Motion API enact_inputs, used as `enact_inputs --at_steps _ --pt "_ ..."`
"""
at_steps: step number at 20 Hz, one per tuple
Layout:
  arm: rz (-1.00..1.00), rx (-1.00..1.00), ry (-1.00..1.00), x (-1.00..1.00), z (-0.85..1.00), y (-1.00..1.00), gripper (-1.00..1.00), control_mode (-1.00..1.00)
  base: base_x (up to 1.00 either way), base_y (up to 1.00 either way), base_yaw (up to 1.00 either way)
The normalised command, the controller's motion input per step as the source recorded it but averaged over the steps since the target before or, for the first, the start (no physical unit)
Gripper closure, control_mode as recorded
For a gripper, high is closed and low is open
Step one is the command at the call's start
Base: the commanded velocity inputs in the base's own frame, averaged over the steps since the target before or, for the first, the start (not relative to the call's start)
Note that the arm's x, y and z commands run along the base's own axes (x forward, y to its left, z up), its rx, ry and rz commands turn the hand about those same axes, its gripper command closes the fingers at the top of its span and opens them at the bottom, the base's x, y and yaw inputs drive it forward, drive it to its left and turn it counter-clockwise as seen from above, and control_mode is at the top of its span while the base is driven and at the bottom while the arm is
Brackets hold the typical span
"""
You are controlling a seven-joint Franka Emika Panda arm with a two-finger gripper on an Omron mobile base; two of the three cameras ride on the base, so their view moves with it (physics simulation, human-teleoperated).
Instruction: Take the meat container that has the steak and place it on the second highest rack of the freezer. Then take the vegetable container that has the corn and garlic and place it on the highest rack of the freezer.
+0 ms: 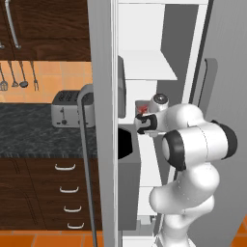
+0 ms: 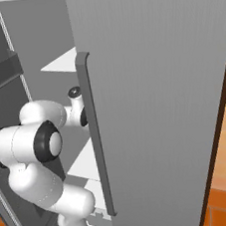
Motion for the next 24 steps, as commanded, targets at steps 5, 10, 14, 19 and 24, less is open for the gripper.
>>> enact_inputs --at_steps 5,10,14,19,24 --pt "0.00 0.00 -0.01 0.05 -0.01 0.00 1.00 -1.00 0.00 0.00 0.00" --pt "0.00 0.00 0.00 0.00 0.00 0.00 1.00 -1.00 0.00 0.00 0.00" --pt "0.00 0.00 0.00 0.00 0.00 0.00 -1.00 -1.00 0.00 0.00 0.00" --pt "0.00 0.00 0.00 0.00 0.00 0.00 -1.00 -1.00 0.00 0.00 0.00" --pt "0.00 0.00 0.00 0.00 0.00 0.00 -1.00 -1.00 0.00 0.00 0.00"
